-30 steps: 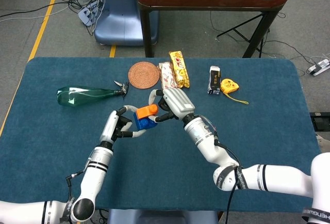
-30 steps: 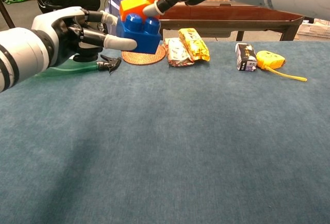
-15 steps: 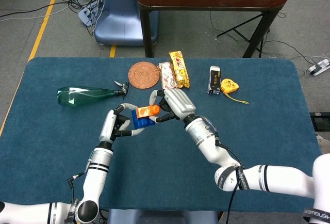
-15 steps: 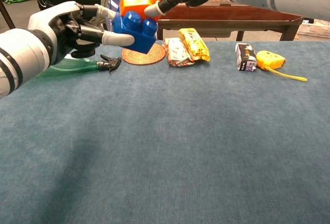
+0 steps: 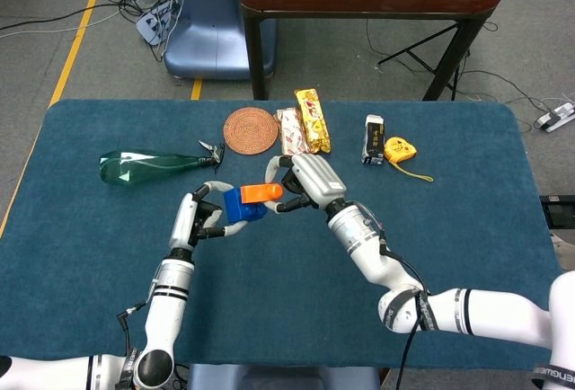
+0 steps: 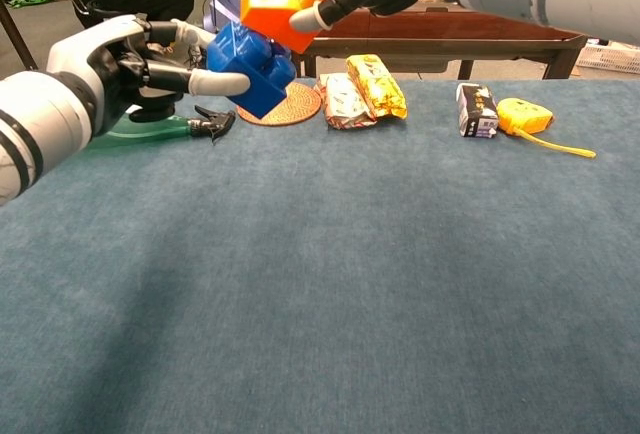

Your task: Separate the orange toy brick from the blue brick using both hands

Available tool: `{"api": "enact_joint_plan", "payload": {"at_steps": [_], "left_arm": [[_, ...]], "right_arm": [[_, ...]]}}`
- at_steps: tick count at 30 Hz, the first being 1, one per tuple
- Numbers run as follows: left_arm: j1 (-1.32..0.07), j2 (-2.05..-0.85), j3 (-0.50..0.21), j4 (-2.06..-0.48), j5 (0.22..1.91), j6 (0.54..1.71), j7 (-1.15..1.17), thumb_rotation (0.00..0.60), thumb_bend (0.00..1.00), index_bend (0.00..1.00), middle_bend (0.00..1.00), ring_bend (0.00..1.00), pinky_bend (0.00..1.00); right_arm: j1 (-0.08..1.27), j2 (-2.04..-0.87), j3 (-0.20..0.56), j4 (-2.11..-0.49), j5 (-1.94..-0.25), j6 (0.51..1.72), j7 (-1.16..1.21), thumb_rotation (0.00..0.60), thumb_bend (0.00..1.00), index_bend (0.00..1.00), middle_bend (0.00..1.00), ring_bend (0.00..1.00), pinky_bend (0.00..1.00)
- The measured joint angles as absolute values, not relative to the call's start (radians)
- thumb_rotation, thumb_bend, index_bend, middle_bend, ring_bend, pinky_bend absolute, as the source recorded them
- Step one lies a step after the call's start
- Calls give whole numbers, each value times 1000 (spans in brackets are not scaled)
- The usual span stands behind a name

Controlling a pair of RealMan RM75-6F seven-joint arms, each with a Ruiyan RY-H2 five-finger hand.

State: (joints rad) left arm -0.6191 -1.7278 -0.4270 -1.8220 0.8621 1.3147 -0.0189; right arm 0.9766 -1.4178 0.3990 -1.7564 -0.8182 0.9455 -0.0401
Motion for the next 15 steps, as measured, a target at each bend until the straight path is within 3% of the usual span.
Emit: {"api": "enact_joint_plan", "payload": {"at_steps": [8,15], "left_arm": [[-609,-1724,-398,-1814,870,1290,-3,600,0,920,1000,1000,1000],[-612,-1697,-348,-1808,866,1219,48,600,0,857,1000,1000,1000]], "right_arm": [[935,-1399,383,-1761,-856,954,-11,600,563,664,1000,1000,1000],[890,-1382,308,-1736,-894,973,-46,600,554,666,1000,1000,1000]]}}
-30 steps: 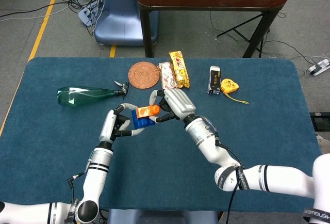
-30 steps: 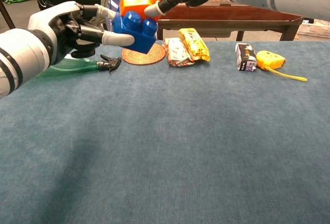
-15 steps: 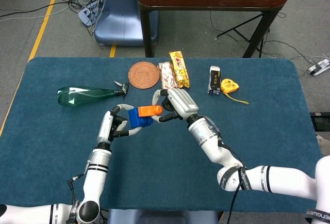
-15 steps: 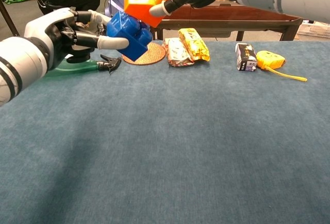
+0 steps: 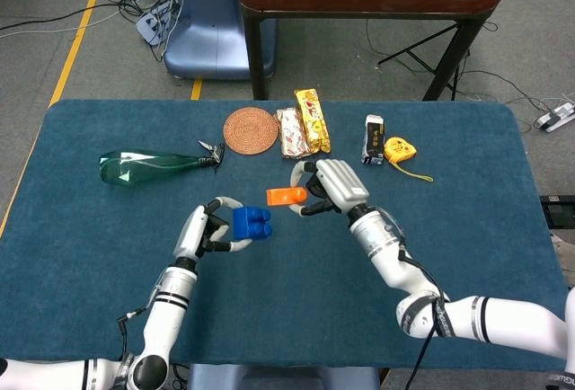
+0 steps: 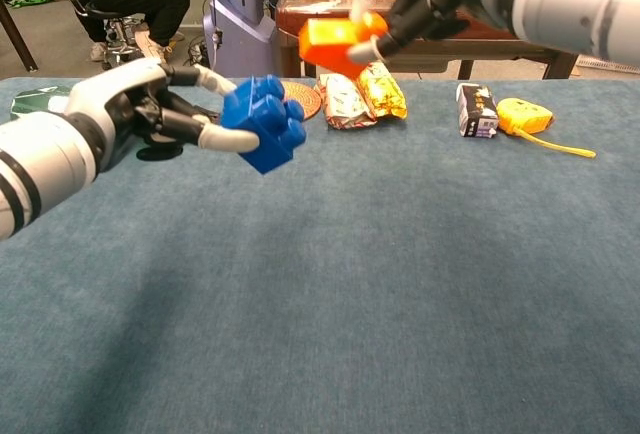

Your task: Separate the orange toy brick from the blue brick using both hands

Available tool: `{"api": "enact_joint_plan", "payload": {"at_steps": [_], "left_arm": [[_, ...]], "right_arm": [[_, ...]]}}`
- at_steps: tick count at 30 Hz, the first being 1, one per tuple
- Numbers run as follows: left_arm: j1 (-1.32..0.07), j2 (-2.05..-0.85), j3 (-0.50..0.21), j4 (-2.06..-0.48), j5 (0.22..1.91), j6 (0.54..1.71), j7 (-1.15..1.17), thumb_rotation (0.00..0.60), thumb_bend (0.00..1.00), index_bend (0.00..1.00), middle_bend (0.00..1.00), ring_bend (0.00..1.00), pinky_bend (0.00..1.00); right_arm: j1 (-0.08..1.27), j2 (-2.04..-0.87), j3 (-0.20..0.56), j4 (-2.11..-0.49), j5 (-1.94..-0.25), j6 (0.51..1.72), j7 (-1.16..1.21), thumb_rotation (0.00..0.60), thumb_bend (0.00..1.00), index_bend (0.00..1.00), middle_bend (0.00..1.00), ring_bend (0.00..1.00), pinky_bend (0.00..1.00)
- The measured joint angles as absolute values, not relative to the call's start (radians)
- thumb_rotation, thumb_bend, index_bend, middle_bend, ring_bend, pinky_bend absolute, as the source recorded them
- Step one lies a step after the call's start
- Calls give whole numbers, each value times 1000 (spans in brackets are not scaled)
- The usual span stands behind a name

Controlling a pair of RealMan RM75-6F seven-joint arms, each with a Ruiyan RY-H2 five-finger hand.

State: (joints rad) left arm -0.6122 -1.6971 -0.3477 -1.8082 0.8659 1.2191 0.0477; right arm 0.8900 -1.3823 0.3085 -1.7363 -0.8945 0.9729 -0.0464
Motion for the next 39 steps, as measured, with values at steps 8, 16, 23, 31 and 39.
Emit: {"api": "enact_joint_plan", "payload": {"at_steps": [8,16,23,31,39], "left_arm": [[-638,-1705,-302,-1759,902,1210,158,600,0,612,1000,1000,1000],[-666,-1756,-237,-1601,1083,1285,326,600,0,183,1000,986,1000],[-664,-1751,-207,-1575,1110,1294,393,600,0,61,830,910,1000],[-621,-1607,-179,-1644,1103,1275,418,600,0,122,412,561,883],[-536,-1446,-140,-1638,1190,1304,294,600,0,163,349,307,400]], "right_arm": [[863,-1414,211,-1649,-897,985,-178,600,72,366,1000,1000,1000],[836,-1460,181,-1579,-922,977,-185,600,0,43,943,1000,1000],[789,-1428,182,-1596,-995,1024,-157,600,0,0,825,964,998],[729,-1279,153,-1694,-1034,1042,-174,600,0,205,463,623,674],[600,-1148,65,-1725,-1140,1143,-218,600,0,245,400,547,637]]}}
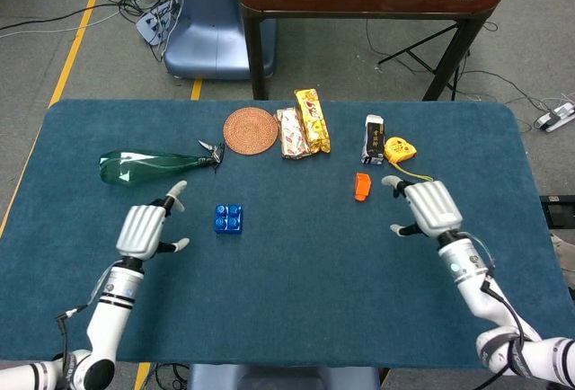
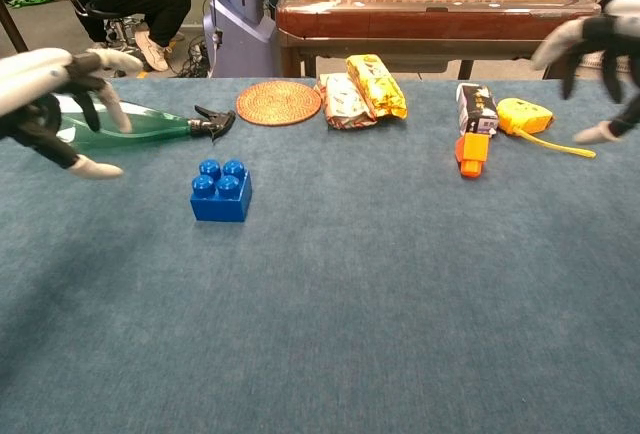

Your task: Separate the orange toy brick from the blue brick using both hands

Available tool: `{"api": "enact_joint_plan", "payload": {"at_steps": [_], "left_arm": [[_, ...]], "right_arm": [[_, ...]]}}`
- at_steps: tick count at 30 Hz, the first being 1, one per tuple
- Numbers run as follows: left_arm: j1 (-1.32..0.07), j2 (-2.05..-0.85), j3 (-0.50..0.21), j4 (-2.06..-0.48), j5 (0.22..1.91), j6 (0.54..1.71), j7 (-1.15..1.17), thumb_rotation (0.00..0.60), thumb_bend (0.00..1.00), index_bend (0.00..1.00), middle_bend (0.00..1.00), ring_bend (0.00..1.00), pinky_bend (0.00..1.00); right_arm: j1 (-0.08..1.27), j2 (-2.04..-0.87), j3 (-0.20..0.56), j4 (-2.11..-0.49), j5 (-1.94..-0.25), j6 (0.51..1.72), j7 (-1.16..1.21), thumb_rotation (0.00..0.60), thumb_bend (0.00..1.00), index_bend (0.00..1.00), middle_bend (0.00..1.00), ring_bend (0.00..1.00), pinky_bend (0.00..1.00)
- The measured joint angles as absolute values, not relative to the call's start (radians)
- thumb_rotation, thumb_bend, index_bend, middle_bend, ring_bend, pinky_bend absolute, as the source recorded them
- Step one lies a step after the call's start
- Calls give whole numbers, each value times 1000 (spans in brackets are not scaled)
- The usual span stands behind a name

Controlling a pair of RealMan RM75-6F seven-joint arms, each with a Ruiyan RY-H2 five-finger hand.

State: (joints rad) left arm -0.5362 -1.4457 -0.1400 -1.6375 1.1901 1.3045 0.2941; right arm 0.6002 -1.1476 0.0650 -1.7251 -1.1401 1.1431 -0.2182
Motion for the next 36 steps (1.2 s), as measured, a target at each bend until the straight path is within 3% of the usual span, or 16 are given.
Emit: {"api": "enact_joint_plan", "payload": {"at_steps": [2,4,7,9,11,13,15,21,36], "left_arm": [[-513,-1425,-128,-1605,1225,1325,255,600,0,169,349,253,263],[-487,-1399,-111,-1562,1259,1343,208,600,0,154,331,155,123],[-460,-1371,-85,-1519,1308,1359,166,600,0,86,137,11,65],[-440,-1356,-66,-1485,1334,1368,141,600,0,94,17,0,104],[-420,-1345,-53,-1471,1352,1375,111,600,0,125,5,0,223],[-399,-1330,-41,-1472,1364,1378,78,600,0,168,68,34,376],[-381,-1309,-34,-1487,1368,1379,59,600,0,188,154,120,419],[-351,-1236,-17,-1540,1390,1388,92,600,0,192,264,208,435],[-243,-1179,18,-1545,1412,1442,109,600,0,198,295,241,435]], "right_arm": [[560,-1122,51,-1727,-1160,1182,-212,600,0,245,380,505,619],[527,-1099,39,-1728,-1181,1205,-176,600,0,248,336,432,506],[492,-1055,16,-1720,-1232,1214,-87,600,0,270,317,391,416],[452,-1035,3,-1710,-1268,1232,-38,600,0,277,315,385,407],[429,-1026,-5,-1704,-1276,1245,-31,600,0,277,313,383,406],[408,-1016,-14,-1702,-1275,1260,-55,600,0,277,312,382,406],[383,-1008,-20,-1700,-1276,1276,-82,600,0,277,313,382,406],[312,-988,-28,-1687,-1309,1328,-14,600,0,277,314,382,406],[205,-939,-13,-1678,-1394,1414,75,600,0,289,331,382,406]]}}
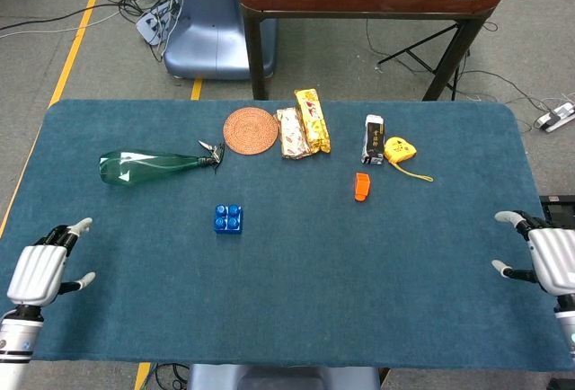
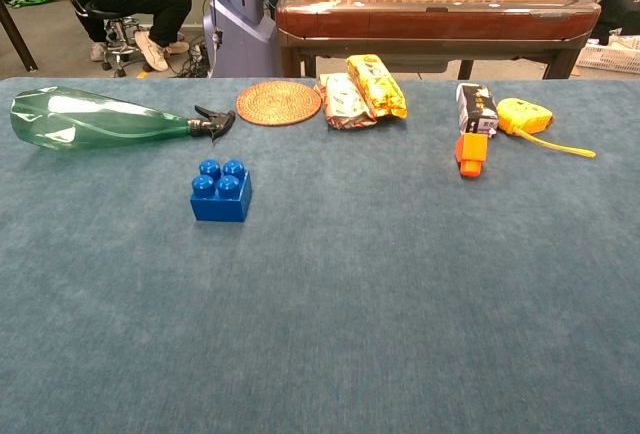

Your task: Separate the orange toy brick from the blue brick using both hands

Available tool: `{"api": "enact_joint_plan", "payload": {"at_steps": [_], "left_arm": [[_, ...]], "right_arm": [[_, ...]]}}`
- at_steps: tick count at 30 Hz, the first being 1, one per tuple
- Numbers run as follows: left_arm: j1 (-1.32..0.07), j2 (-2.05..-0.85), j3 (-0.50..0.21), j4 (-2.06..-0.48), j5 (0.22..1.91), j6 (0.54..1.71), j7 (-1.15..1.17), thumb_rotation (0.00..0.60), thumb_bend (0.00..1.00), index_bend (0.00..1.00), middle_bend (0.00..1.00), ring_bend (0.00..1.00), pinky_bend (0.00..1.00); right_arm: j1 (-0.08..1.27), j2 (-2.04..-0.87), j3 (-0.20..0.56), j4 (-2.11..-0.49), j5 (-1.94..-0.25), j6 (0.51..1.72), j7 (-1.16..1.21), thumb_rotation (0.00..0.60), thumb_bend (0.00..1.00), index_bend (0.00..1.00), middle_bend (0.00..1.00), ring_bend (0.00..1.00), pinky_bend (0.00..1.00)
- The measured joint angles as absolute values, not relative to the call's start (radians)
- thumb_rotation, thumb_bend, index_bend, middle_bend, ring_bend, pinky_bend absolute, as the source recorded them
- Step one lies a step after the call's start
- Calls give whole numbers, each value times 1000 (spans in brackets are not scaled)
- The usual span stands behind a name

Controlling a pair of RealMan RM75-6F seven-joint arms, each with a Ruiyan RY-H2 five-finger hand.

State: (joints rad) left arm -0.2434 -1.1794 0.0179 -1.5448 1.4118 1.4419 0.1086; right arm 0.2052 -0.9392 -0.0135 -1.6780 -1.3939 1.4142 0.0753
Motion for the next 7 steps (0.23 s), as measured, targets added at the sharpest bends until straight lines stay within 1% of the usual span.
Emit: {"api": "enact_joint_plan", "payload": {"at_steps": [7], "left_arm": [[-227,-1169,10,-1545,1409,1428,102,600,0,207,302,247,435]], "right_arm": [[205,-930,6,-1690,-1400,1394,71,600,0,289,333,382,406]]}}
